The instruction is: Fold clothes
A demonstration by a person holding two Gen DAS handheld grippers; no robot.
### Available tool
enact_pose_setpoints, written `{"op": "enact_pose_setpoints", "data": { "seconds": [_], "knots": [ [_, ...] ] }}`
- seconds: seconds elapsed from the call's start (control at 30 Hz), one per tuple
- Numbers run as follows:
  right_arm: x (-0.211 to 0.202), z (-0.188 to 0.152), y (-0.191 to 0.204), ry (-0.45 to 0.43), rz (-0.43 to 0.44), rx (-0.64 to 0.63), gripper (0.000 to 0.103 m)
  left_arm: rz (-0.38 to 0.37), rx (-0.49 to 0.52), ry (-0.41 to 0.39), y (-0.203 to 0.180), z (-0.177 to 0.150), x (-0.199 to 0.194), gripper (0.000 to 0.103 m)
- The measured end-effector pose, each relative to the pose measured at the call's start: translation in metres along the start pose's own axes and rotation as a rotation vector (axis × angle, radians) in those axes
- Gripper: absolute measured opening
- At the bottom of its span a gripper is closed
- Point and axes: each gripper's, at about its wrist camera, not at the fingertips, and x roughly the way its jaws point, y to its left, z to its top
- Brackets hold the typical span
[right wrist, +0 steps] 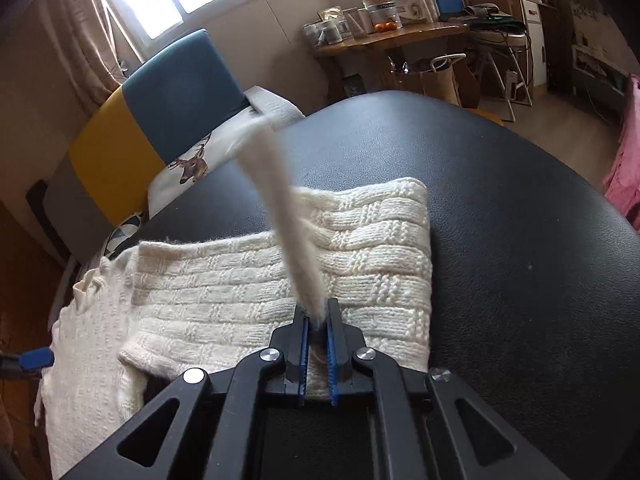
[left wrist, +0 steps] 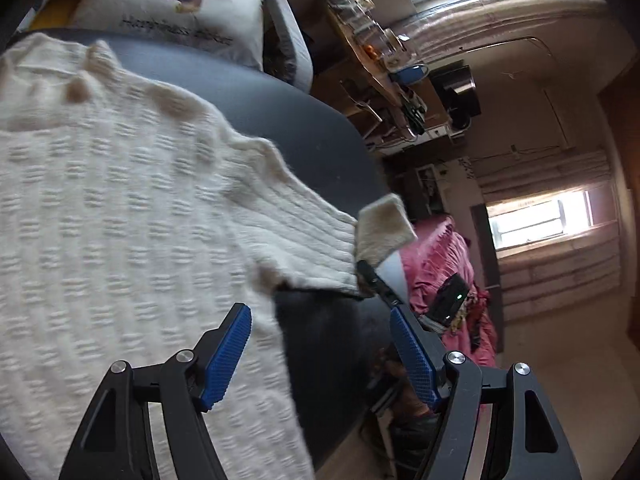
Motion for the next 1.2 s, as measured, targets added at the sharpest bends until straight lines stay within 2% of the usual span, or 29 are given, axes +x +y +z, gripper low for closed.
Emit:
{"op": "enact_pose_setpoints", "data": {
  "seconds": [0.17,0.3,0.43,0.57,0.63,0.67,0.7,0.73,0.8,0.83,0.9,1.0,1.07,1.2],
  "knots": [
    [0.004,-0.002,0.008,0.007,-0.021,-0.078,0.008,-0.106,-0.095,0.123,-0.023,0.032,0.075,0.079],
    [0.0,-0.002,-0.001,-0.005,0.031,-0.025,0.008,-0.095,-0.193,0.168,-0.017,0.045,0.117,0.08],
    [-0.01,-0.004,-0.009,-0.053,0.124,0.031,0.008,-0.109,-0.273,0.234,-0.01,0.052,0.153,0.083],
    [-0.013,-0.008,0.002,-0.056,0.147,-0.038,0.008,-0.116,-0.29,0.259,-0.012,0.056,0.178,0.082],
    [-0.013,-0.01,0.007,-0.044,0.158,-0.066,0.008,-0.101,-0.264,0.241,-0.016,0.057,0.184,0.075],
    [-0.013,-0.011,0.009,-0.041,0.163,-0.079,0.008,-0.084,-0.237,0.232,-0.019,0.058,0.186,0.052],
    [-0.013,-0.011,0.01,-0.04,0.151,-0.085,0.008,-0.061,-0.2,0.227,-0.023,0.058,0.188,0.023],
    [-0.012,-0.011,0.01,-0.038,0.141,-0.082,0.009,-0.023,-0.16,0.22,-0.027,0.058,0.19,0.015],
    [-0.011,-0.011,0.006,-0.031,0.14,-0.059,0.013,0.035,-0.104,0.199,-0.032,0.056,0.187,0.01],
    [-0.012,-0.011,0.003,-0.028,0.144,-0.03,0.017,0.049,-0.089,0.184,-0.033,0.056,0.184,0.009],
    [-0.016,-0.011,-0.006,-0.021,0.186,0.065,0.02,0.069,-0.065,0.141,-0.036,0.058,0.171,0.008],
    [-0.03,-0.014,-0.02,-0.055,0.284,0.224,0.024,0.069,-0.023,0.059,-0.043,0.068,0.145,0.008],
    [-0.033,-0.02,-0.027,-0.055,0.389,0.346,0.025,0.059,0.001,-0.006,-0.049,0.074,0.119,0.008],
    [-0.028,-0.039,-0.033,-0.027,0.558,0.573,0.038,0.032,0.018,-0.13,-0.056,0.089,0.06,0.008]
  ]
}}
